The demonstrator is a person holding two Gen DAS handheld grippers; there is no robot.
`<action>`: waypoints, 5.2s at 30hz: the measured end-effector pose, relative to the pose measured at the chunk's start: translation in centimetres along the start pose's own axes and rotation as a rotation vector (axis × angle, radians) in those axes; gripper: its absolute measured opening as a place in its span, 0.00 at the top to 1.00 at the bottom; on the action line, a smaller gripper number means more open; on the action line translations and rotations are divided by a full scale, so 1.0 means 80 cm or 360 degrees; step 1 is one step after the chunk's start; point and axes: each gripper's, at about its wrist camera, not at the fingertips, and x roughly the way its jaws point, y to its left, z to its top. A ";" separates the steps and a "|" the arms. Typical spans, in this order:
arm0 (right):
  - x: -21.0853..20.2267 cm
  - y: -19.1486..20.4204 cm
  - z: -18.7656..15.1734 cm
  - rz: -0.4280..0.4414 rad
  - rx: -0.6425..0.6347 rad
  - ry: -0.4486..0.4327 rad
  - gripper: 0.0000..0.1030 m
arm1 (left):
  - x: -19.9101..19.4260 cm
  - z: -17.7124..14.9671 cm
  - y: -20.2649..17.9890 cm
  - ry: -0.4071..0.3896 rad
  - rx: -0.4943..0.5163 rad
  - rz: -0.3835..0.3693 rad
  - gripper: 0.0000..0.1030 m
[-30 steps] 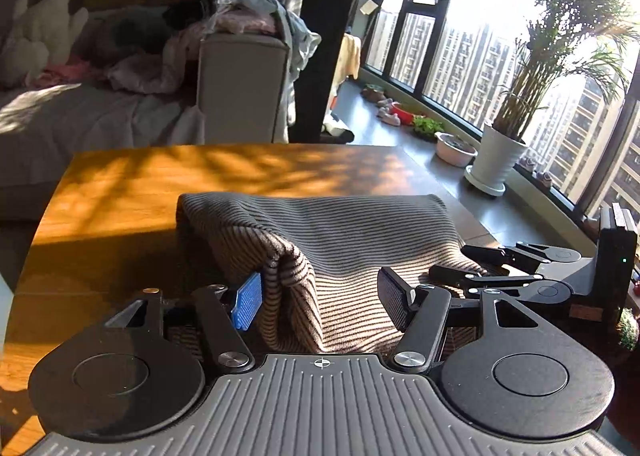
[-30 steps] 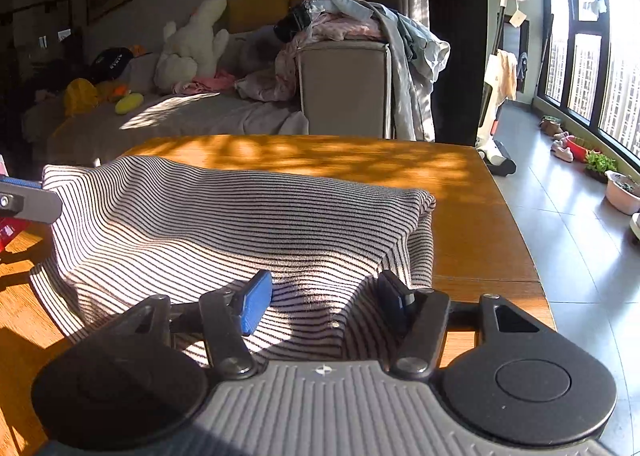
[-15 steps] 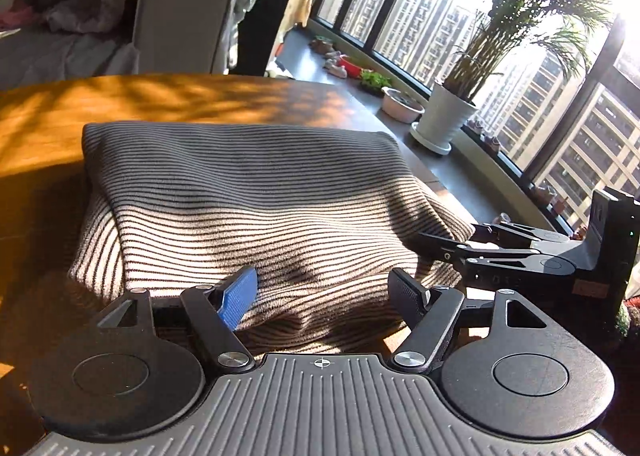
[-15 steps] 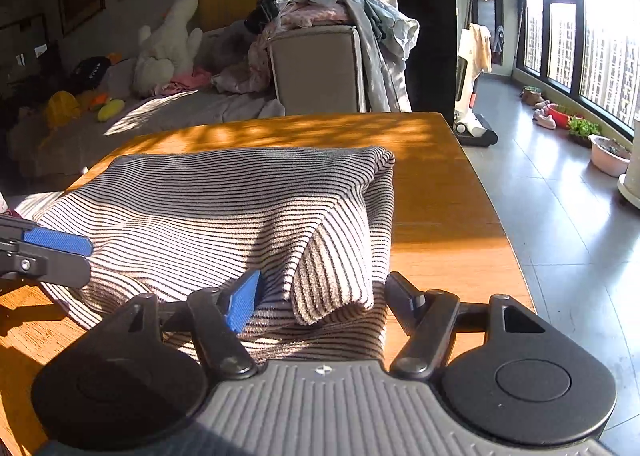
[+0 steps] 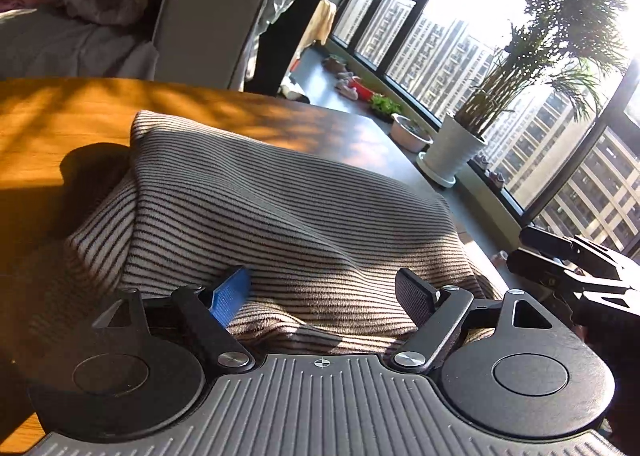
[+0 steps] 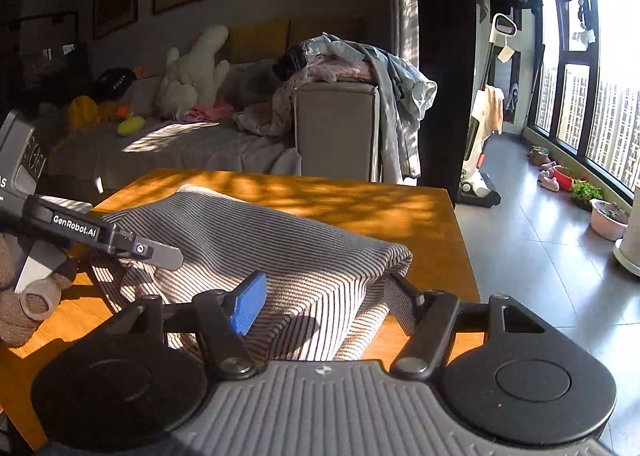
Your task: Fold clothes
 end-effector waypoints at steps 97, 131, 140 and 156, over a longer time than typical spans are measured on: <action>-0.052 0.171 -0.084 0.0494 -0.1001 0.0208 0.30 | -0.053 0.009 -0.038 -0.0110 0.0361 0.0280 0.21; -0.002 0.092 -0.051 0.0380 -0.0209 0.0248 0.54 | -0.041 -0.032 -0.052 0.0093 0.0660 0.0130 0.02; -0.001 0.135 -0.092 0.0124 -0.0796 0.0160 0.32 | -0.042 -0.024 -0.048 0.0090 0.0567 0.0124 0.02; 0.010 0.129 -0.073 0.0031 -0.0764 0.0080 0.74 | -0.093 -0.002 -0.036 -0.0062 0.0442 0.0173 0.03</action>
